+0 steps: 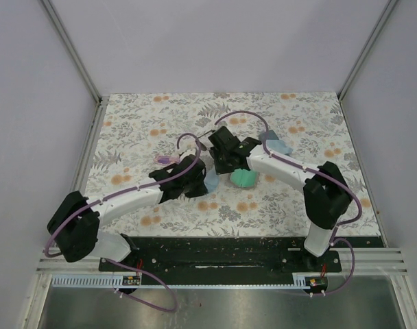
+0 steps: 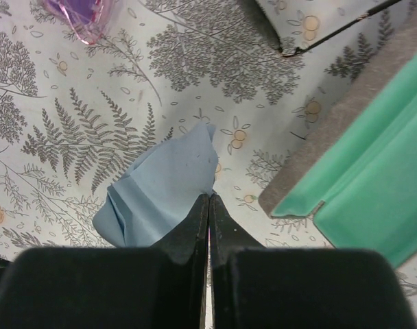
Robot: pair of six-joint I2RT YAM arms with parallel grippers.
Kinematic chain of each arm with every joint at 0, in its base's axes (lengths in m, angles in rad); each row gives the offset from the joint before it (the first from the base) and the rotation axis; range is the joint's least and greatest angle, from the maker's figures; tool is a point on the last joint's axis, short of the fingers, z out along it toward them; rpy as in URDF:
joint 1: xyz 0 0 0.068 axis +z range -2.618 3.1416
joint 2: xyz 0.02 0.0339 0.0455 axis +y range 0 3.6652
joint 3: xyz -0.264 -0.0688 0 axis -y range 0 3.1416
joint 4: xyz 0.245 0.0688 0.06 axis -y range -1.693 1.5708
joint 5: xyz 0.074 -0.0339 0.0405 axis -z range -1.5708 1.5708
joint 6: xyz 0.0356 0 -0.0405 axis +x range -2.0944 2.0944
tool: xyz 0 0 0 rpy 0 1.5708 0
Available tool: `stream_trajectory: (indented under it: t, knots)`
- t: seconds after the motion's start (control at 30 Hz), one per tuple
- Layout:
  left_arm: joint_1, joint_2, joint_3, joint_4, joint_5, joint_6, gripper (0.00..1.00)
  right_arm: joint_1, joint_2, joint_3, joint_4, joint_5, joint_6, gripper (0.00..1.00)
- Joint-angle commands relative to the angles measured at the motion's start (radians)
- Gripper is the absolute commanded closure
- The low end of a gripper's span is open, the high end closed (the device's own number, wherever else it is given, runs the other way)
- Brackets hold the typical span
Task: Organize the sunglasses
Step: Place the folded cleaning cloth in the sunglasses case.
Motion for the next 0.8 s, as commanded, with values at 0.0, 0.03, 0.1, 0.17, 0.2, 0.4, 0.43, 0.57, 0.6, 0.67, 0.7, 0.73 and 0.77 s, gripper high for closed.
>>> stream_trajectory:
  t: [0.0, 0.03, 0.1, 0.17, 0.2, 0.4, 0.43, 0.57, 0.6, 0.67, 0.7, 0.73, 0.77]
  knots:
    - [-0.027, 0.054, 0.105, 0.050, -0.020, -0.010, 1.00, -0.044, -0.095, -0.024, -0.026, -0.007, -0.036, 1.00]
    - [-0.032, 0.065, 0.121, 0.052, -0.025, -0.012, 1.00, -0.052, -0.103, -0.026, -0.031, -0.006, -0.040, 1.00]
    - [-0.042, 0.094, 0.151, 0.053, -0.025, -0.010, 1.00, -0.070, -0.118, -0.030, -0.045, -0.003, -0.053, 1.00]
    - [-0.049, 0.126, 0.182, 0.064, -0.023, -0.012, 1.00, -0.090, -0.137, -0.036, -0.057, 0.002, -0.066, 1.00]
    - [-0.053, 0.139, 0.199, 0.070, -0.022, -0.013, 1.00, -0.099, -0.144, -0.041, -0.059, 0.003, -0.072, 1.00]
    - [-0.079, 0.252, 0.300, 0.096, -0.022, -0.010, 1.00, -0.152, -0.169, -0.063, -0.075, 0.009, -0.100, 1.00]
    - [-0.081, 0.269, 0.317, 0.095, -0.022, -0.013, 1.00, -0.161, -0.172, -0.066, -0.074, 0.009, -0.103, 1.00]
    - [-0.089, 0.337, 0.362, 0.122, -0.025, -0.024, 1.00, -0.202, -0.175, -0.076, -0.075, 0.006, -0.123, 1.00]
    - [-0.090, 0.353, 0.375, 0.125, -0.025, -0.027, 1.00, -0.216, -0.175, -0.078, -0.074, 0.006, -0.125, 1.00]
    - [-0.098, 0.386, 0.412, 0.130, -0.023, -0.030, 1.00, -0.240, -0.172, -0.079, -0.074, 0.003, -0.132, 1.00]
    - [-0.102, 0.400, 0.426, 0.130, -0.025, -0.030, 1.00, -0.251, -0.169, -0.079, -0.075, 0.000, -0.137, 1.00]
    - [-0.104, 0.415, 0.440, 0.130, -0.025, -0.032, 1.00, -0.265, -0.167, -0.081, -0.074, 0.000, -0.142, 1.00]
    - [-0.107, 0.432, 0.449, 0.133, -0.025, -0.032, 1.00, -0.279, -0.164, -0.079, -0.074, -0.007, -0.148, 1.00]
